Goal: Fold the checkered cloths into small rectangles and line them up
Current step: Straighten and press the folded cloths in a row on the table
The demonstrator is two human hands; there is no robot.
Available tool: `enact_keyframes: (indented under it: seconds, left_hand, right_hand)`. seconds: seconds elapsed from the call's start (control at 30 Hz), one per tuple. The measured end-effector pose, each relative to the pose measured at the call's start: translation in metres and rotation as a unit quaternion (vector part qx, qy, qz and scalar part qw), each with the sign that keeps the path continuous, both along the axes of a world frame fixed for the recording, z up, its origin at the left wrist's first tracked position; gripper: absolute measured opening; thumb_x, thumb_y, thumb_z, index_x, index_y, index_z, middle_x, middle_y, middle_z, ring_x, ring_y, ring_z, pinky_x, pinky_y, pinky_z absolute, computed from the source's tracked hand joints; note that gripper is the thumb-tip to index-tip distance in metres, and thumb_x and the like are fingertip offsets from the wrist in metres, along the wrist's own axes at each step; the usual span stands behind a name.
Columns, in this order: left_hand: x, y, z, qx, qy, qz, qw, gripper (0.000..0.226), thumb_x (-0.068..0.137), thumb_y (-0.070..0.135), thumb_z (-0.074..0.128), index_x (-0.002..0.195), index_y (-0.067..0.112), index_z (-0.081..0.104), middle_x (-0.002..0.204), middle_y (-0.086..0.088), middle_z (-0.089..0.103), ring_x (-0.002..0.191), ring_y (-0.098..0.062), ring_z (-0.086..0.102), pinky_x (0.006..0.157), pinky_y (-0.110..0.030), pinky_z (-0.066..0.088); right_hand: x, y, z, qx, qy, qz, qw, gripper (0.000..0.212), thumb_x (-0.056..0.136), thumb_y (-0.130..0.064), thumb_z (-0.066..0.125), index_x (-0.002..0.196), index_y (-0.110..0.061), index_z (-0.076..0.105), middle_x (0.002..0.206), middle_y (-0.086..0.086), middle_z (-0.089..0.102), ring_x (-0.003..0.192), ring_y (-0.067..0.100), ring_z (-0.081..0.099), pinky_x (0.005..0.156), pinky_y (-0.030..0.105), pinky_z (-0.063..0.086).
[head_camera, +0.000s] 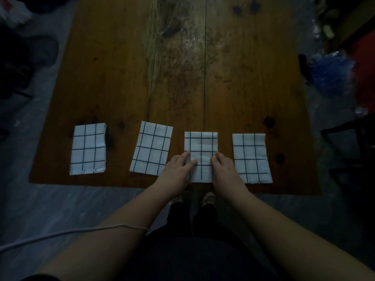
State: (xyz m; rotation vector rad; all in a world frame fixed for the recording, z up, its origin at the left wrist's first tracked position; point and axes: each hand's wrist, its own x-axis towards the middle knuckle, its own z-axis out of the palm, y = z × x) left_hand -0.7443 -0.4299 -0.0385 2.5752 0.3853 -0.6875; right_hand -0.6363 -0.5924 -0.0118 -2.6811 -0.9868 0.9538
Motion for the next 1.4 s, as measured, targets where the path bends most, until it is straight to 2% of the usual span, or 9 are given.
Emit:
enact_keyframes:
  seconds: [0.4,0.5,0.6,0.73,0.87,1.03,1.13,1.27,1.4]
  left_hand:
    - [-0.001,-0.001,0.006,0.004,-0.003,0.011,1.000,0.081,0.092,0.035,0.071,0.159,0.033,0.025,0.169,-0.001,0.010,0.154,-0.027,0.013,0.126,-0.050,0.021]
    - [0.002,-0.002,0.012,-0.003,0.001,0.016,1.000,0.081,0.091,0.035,0.072,0.159,0.031,0.026,0.169,-0.002,0.011,0.154,-0.027,0.013,0.126,-0.048,0.020]
    - [0.002,0.001,0.021,-0.014,-0.003,0.041,0.999,0.081,0.091,0.032,0.072,0.159,0.030,0.027,0.169,-0.001,0.011,0.154,-0.027,0.014,0.126,-0.048,0.019]
    - [-0.003,0.014,0.034,-0.007,-0.027,0.102,0.994,0.077,0.094,0.028,0.069,0.159,0.030,0.028,0.169,0.000,0.017,0.155,-0.024,0.014,0.125,-0.046,0.017]
    - [-0.022,0.041,0.039,-0.010,-0.038,0.135,0.990,0.076,0.095,0.022,0.068,0.159,0.029,0.027,0.169,0.000,0.019,0.156,-0.022,0.011,0.126,-0.044,0.016]
    - [-0.059,0.093,0.033,0.003,-0.049,0.139,0.989,0.076,0.094,0.021,0.069,0.158,0.025,0.030,0.167,-0.003,0.023,0.155,-0.023,0.014,0.126,-0.044,0.019]
    - [-0.080,0.126,0.025,-0.008,-0.039,0.136,0.990,0.076,0.094,0.024,0.068,0.159,0.027,0.028,0.168,-0.002,0.018,0.155,-0.025,0.011,0.126,-0.047,0.019]
    - [-0.091,0.147,0.015,-0.027,-0.027,0.083,0.996,0.074,0.095,0.025,0.067,0.158,0.028,0.029,0.169,-0.003,0.014,0.155,-0.027,0.011,0.126,-0.049,0.020]
    - [-0.097,0.150,0.005,-0.049,-0.029,0.050,0.997,0.076,0.094,0.019,0.067,0.159,0.027,0.028,0.169,-0.003,0.012,0.156,-0.026,0.008,0.127,-0.048,0.020]
  right_hand:
    - [-0.001,-0.002,0.000,0.005,0.002,0.005,1.000,0.080,0.092,-0.028,0.069,0.157,-0.020,0.023,0.165,0.004,0.015,0.151,0.024,0.016,0.122,0.045,0.023]
    - [-0.001,0.000,0.002,0.021,0.011,-0.023,0.999,0.072,0.093,-0.029,0.067,0.153,-0.022,0.029,0.163,0.003,0.019,0.149,0.024,0.020,0.121,0.045,0.028]
    - [0.002,0.007,0.011,0.040,-0.024,-0.017,0.999,0.063,0.095,-0.028,0.062,0.151,-0.023,0.034,0.160,0.004,0.026,0.146,0.023,0.025,0.118,0.041,0.029]
    - [0.001,0.026,0.022,0.066,-0.010,0.023,0.997,0.067,0.095,-0.026,0.062,0.154,-0.024,0.030,0.164,0.002,0.020,0.151,0.022,0.016,0.121,0.040,0.022]
    - [-0.012,0.055,0.028,0.087,0.008,0.061,0.994,0.066,0.097,-0.024,0.061,0.155,-0.026,0.029,0.165,0.001,0.020,0.153,0.020,0.014,0.122,0.041,0.021]
    - [-0.047,0.103,0.028,0.095,0.035,0.034,0.994,0.063,0.098,-0.019,0.058,0.154,-0.024,0.032,0.162,-0.001,0.025,0.150,0.019,0.021,0.120,0.038,0.024]
    - [-0.067,0.131,0.020,0.076,0.047,-0.005,0.996,0.063,0.096,-0.020,0.061,0.153,-0.023,0.034,0.160,0.000,0.028,0.146,0.021,0.027,0.119,0.039,0.027]
    - [-0.088,0.157,0.006,0.052,0.026,-0.064,0.996,0.060,0.095,-0.022,0.061,0.151,-0.023,0.038,0.156,0.001,0.030,0.144,0.024,0.029,0.118,0.042,0.029]
    - [-0.102,0.167,0.002,0.030,0.015,-0.095,0.995,0.060,0.097,-0.023,0.060,0.152,-0.022,0.037,0.160,0.002,0.026,0.148,0.024,0.022,0.121,0.044,0.025]
